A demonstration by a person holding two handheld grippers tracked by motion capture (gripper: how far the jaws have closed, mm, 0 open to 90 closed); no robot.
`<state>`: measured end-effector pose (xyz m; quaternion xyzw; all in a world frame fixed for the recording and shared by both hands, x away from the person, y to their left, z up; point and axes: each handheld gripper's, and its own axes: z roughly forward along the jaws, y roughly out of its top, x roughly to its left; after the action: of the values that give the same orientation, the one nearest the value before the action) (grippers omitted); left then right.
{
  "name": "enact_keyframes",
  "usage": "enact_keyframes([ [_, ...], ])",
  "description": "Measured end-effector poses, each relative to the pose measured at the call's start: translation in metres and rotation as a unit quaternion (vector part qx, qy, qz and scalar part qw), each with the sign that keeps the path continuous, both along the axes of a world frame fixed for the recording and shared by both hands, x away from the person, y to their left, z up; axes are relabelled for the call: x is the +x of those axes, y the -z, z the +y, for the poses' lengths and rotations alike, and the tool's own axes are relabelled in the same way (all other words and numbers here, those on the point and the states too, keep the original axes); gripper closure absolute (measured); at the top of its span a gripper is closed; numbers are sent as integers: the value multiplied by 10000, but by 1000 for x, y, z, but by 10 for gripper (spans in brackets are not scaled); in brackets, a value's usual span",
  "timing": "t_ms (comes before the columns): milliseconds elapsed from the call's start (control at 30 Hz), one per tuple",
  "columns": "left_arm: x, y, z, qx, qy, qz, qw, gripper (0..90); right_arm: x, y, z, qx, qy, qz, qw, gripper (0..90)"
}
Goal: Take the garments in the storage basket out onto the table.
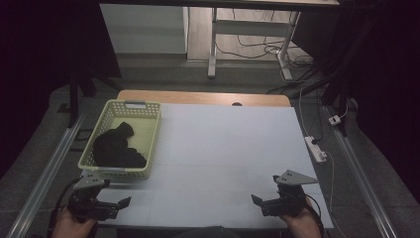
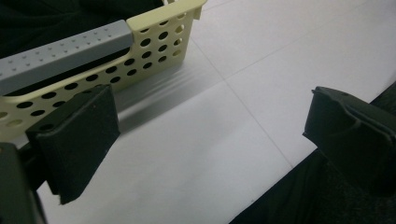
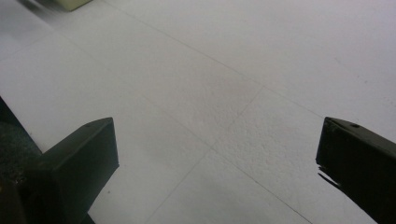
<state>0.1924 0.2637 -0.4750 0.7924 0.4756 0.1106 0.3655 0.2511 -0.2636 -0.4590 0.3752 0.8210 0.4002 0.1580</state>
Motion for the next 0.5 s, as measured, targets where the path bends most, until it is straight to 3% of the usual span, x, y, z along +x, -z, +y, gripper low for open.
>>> enact_keyframes([
  [200, 2, 1, 3, -151, 8, 130, 9998, 43, 5, -1, -18, 247, 309, 258, 9989, 0],
  [333, 4, 2, 2, -91, 28, 200, 9998, 45, 9, 1, -22, 470, 217, 484, 9975, 0],
  [500, 4, 2, 3, -127, 5, 222, 9997, 40, 8, 1, -18, 339, 49, 440, 9984, 0],
])
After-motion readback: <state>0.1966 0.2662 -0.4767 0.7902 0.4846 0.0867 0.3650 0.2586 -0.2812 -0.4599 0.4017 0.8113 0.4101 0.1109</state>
